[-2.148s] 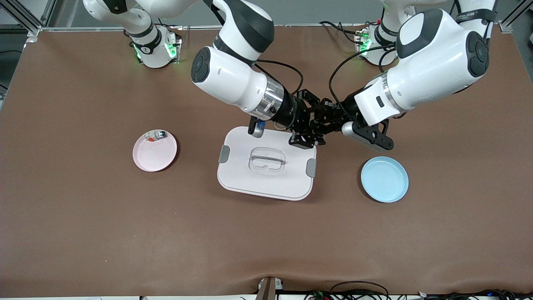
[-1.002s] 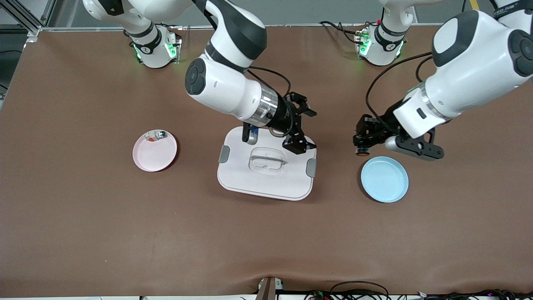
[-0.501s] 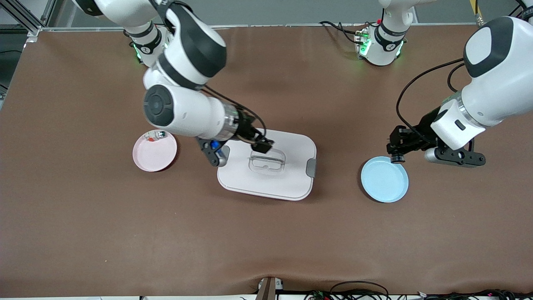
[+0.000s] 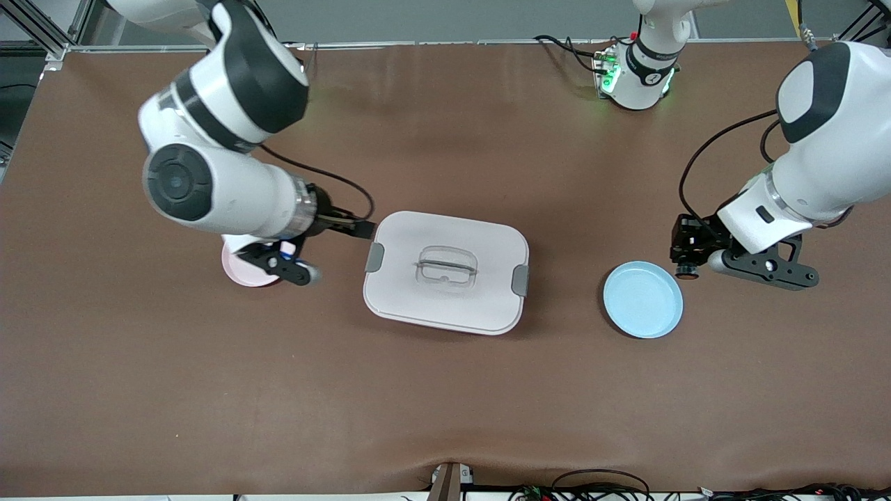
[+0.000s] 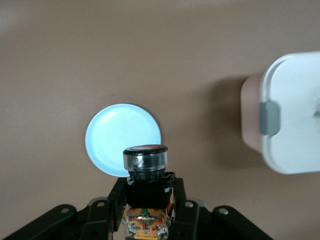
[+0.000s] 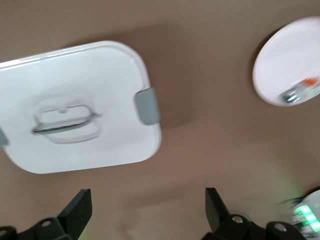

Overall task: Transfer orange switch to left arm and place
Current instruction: 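Carry the switch toward the blue plate while the right gripper withdraws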

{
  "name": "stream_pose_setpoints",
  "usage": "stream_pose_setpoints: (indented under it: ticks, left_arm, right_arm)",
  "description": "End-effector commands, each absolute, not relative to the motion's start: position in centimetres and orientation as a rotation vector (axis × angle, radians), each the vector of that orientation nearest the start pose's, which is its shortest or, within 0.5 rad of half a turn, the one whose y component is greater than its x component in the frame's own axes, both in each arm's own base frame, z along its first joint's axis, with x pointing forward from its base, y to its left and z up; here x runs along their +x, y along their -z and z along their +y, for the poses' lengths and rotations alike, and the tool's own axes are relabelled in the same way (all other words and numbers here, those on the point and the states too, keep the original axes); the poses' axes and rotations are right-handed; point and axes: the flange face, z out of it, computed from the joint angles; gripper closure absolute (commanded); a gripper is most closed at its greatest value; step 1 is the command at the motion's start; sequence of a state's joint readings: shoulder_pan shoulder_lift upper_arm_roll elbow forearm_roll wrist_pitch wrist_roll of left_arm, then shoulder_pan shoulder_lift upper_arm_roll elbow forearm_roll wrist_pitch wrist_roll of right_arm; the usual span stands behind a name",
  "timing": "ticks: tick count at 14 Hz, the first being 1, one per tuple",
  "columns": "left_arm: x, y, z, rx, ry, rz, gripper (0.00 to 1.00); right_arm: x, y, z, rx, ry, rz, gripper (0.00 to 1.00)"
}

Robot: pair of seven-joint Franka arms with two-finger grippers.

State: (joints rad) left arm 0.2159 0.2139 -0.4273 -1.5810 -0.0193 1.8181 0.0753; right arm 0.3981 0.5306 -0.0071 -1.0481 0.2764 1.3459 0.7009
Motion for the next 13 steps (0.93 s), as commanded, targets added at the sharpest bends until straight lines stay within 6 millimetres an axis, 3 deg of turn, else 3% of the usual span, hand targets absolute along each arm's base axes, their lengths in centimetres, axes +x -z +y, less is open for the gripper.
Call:
stream_pose_setpoints:
  ticks: [1,3,7,10,13]
  left_arm:
    - [61.2,-51.6,-11.0,-3.167,0.013,0.588,1.00]
    - [60.8,-51.3,-11.2,-3.157,-0.031,0.624,1.00]
    - [60.1,-51.2,-11.1,-3.108,-0.086,0.822,1.00]
    - [60.1,-50.8,-10.0,-3.012,-0.100,1.000,1.00]
    - [60.0,-49.6,-9.7,-2.955,-0.120,1.039,1.00]
  right_arm:
    - [61.7,-54.3,21.9,-3.018,-0.522,0.085,0.00]
    - [62.0,-55.8,16.8,-3.023,-0.519,-0.026,0.00]
    - [61.8,-57.3,9.1,-3.052,-0.560,-0.232,0.00]
    - [61.9,-57.5,6.0,-3.101,-0.585,-0.294,0.00]
    - [61.5,-57.3,5.2,-3.099,-0.634,-0.276,0.00]
